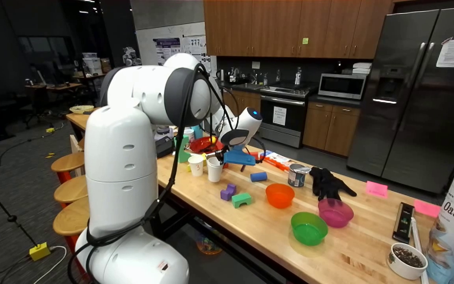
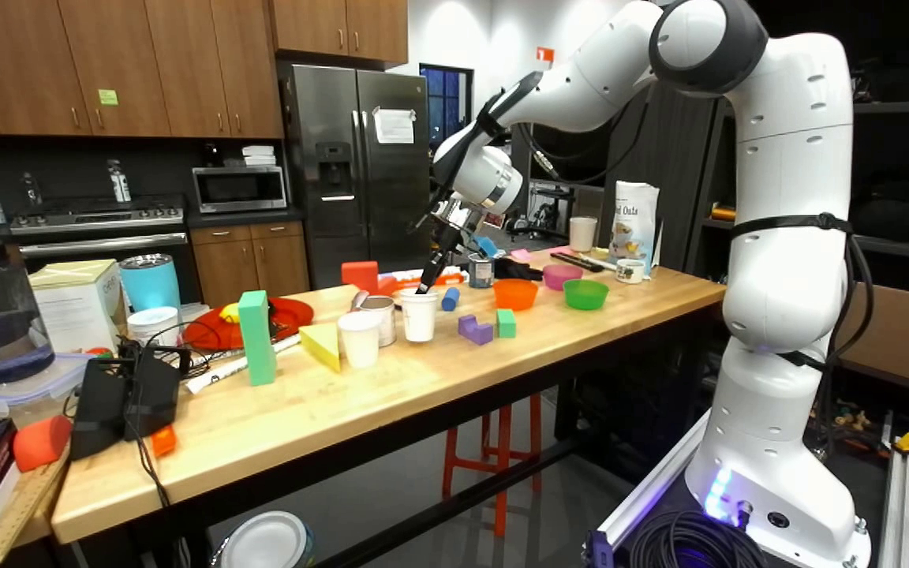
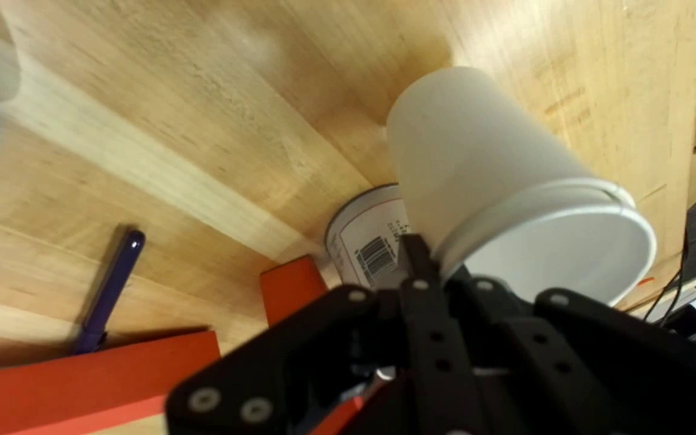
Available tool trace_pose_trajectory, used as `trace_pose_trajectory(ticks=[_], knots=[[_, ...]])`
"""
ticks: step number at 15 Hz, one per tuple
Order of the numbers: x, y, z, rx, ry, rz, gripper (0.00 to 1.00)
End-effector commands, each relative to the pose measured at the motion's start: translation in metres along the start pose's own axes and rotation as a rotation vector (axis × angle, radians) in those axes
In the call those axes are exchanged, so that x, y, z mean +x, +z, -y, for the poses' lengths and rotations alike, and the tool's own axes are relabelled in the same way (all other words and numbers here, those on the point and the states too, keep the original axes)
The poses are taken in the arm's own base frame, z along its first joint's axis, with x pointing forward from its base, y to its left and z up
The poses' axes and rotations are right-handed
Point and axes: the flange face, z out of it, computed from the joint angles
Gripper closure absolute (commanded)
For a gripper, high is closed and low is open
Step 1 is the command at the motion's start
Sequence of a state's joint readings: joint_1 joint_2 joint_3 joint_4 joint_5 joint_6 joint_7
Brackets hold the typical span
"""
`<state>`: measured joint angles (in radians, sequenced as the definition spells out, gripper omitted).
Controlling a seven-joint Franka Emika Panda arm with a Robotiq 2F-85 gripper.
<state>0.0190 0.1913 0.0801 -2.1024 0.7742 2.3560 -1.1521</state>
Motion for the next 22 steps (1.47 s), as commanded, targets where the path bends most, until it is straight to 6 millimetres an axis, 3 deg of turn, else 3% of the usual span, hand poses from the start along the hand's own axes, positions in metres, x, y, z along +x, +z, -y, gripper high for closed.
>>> trace_pose_trajectory(ticks=[1, 8, 12, 22], knots=[[0.005, -0.036, 0.017, -0.071, -0.051, 0.002, 0.99], [0.032, -0.093, 0.04, -0.179, -0.211, -0.007, 0.99], [0.052, -0.116, 0.047, -0.196, -0.344, -0.013, 0.99], [0.097, -0.133, 0.059, -0.071, -0.699, -0.055, 0.99]])
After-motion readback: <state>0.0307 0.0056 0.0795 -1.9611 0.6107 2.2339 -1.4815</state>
